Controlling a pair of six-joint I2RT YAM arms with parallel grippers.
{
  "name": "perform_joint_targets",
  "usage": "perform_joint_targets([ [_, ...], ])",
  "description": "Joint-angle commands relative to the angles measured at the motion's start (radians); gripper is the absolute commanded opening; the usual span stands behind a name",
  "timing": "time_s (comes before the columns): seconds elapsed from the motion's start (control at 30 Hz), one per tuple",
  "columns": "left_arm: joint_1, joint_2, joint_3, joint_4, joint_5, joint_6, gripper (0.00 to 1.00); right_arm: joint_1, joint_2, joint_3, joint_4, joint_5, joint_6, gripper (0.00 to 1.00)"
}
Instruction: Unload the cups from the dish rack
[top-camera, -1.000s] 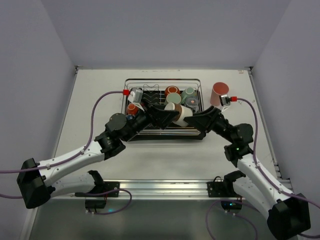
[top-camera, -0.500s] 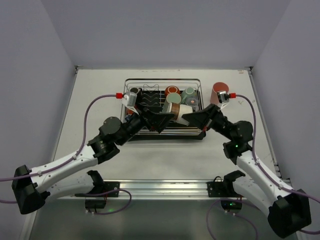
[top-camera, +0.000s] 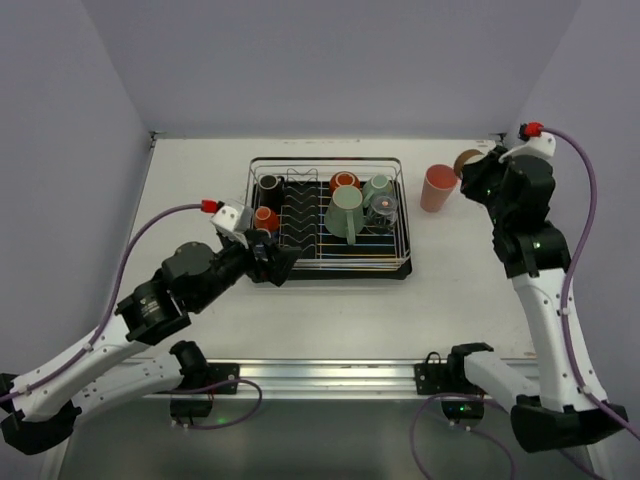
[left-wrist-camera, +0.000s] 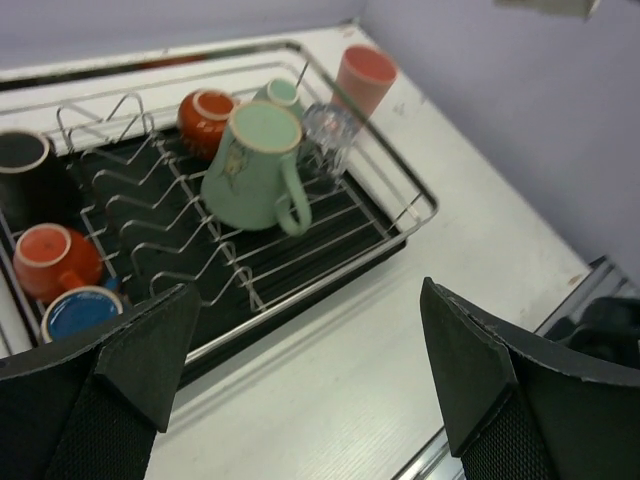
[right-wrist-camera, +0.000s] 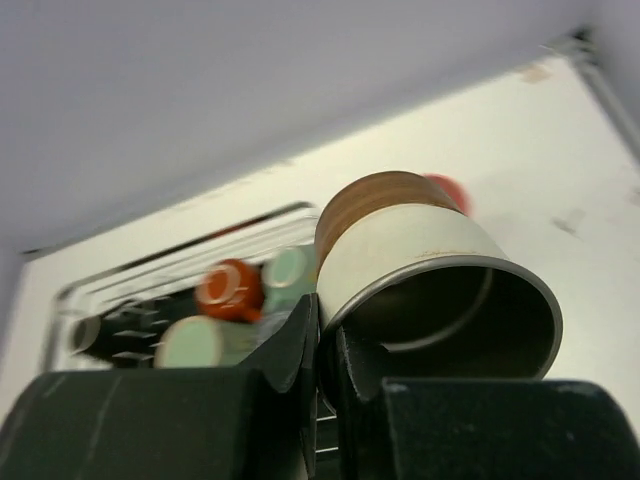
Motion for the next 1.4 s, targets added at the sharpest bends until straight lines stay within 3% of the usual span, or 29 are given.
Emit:
perform_joint_targets([
  [0.0,-0.002,0.029,-0.009,-0.192,-0.037,0.103,1.00,-0.173,0.130,0.043,-0.202,0.085,-0.133,0.00],
  [0.13,-0.002,0.006,-0.076,-0.171,-0.082,0.136,1.00,-0.255,0.328,0.137,-0.206,0.115,-0.136,0.00],
  [0.43,-0.004,-0.002,-0.123,-0.157,-0.008,0.151,1.00,-0.361,0.788,0.428,-0.257,0.010,-0.169,0.00],
  [0.63,-0.001,0.012,-0.124,-0.155,-0.005,0.159,1.00,-0.413,0.976,0.490,-0.274,-0.106,-0.160,0.00],
  [0.93,0.005,0.026,-0.124,-0.146,-0.004,0.162,1.00,-0.416,1.137,0.548,-0.318,-0.117,-0.159,0.03],
  [1.07,0.010,0.032,-0.124,-0.143,-0.002,0.163,1.00,-0.415,1.146,0.561,-0.324,-0.114,-0.151,0.13],
  [1.1,0.010,0.035,-0.124,-0.143,-0.004,0.163,1.00,-0.416,1.146,0.565,-0.335,-0.112,-0.150,0.24],
  [1.17,0.014,0.036,-0.123,-0.140,-0.005,0.163,1.00,-0.416,1.120,0.564,-0.334,-0.108,-0.140,0.35],
  [1.2,0.017,0.036,-0.121,-0.139,-0.010,0.162,1.00,-0.415,1.105,0.558,-0.327,-0.108,-0.137,0.46],
  [1.3,0.019,0.040,-0.115,-0.135,-0.025,0.157,1.00,-0.416,1.024,0.548,-0.314,-0.101,-0.116,0.57],
  [1.37,0.019,0.041,-0.110,-0.128,-0.031,0.151,1.00,-0.416,0.959,0.498,-0.283,-0.105,-0.085,0.59],
])
